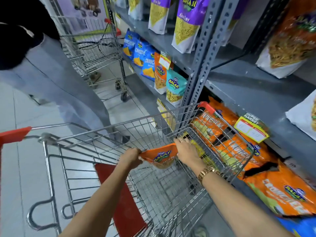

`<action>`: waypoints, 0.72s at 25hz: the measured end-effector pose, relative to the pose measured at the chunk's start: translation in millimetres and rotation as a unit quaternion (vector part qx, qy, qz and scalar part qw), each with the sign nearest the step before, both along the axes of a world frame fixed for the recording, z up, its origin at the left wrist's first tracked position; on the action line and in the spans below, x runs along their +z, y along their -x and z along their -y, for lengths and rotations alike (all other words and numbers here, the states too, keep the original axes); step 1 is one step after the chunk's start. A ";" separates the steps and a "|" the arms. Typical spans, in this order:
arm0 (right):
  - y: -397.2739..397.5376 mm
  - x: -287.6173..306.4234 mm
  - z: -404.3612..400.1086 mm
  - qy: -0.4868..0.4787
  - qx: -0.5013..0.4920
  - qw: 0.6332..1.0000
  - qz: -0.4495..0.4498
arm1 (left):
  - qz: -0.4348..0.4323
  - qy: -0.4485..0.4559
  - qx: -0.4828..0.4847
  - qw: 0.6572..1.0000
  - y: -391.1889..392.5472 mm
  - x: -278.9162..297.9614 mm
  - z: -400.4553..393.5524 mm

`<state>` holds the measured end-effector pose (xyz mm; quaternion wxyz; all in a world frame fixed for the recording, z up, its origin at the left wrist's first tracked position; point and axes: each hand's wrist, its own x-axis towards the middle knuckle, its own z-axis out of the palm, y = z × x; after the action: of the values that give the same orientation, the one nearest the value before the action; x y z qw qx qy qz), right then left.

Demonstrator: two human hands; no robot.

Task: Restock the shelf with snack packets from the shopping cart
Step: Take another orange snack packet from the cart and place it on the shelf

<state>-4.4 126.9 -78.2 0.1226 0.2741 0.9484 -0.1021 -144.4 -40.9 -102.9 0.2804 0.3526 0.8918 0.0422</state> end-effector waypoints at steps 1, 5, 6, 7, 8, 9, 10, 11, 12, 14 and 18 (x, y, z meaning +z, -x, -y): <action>0.2 -3.8 1.6 -0.020 -0.004 1.000 -0.006 | -0.009 -0.011 0.020 1.000 -1.3 -3.8 0.7; -2.6 -6.0 0.0 -0.068 -0.022 0.997 -0.029 | -0.050 -0.055 0.059 0.995 -4.8 -6.7 -1.6; -3.7 -5.5 -2.4 -0.069 -0.029 0.997 -0.031 | -0.057 -0.074 0.062 0.994 -5.0 -5.7 -2.7; -5.6 -5.3 -5.4 -0.065 -0.036 0.996 -0.038 | -0.060 -0.098 0.073 0.991 -5.0 -3.3 -3.5; -7.8 -4.3 -8.5 -0.055 -0.050 0.996 -0.054 | -0.057 -0.130 0.090 0.986 -5.1 -0.4 -5.2; -10.6 -1.6 -11.3 -0.043 -0.068 0.994 -0.080 | -0.040 -0.170 0.115 0.978 -5.0 3.6 -7.3; -13.8 2.4 -13.5 -0.032 -0.087 0.989 -0.113 | -0.002 -0.217 0.149 0.965 -4.3 7.5 -9.7; -17.7 8.6 -15.7 -0.026 -0.102 0.983 -0.153 | 0.057 -0.269 0.189 0.943 -4.2 14.0 -12.9; -21.6 15.8 -17.3 -0.026 -0.111 0.974 -0.195 | 0.126 -0.318 0.229 0.911 -4.9 21.5 -16.3; -28.8 34.2 -20.8 -0.022 -0.138 0.951 -0.275 | 0.220 -0.399 0.271 0.848 -6.6 42.3 -25.7; -45.5 83.6 -29.0 -0.018 -0.234 0.880 -0.412 | 0.300 -0.506 0.251 0.769 -12.4 105.3 -57.5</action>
<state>41.2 155.9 5.3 -0.3118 0.4232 0.8232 -0.2146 -132.0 16.6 2.4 0.2939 0.1764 0.6685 0.6600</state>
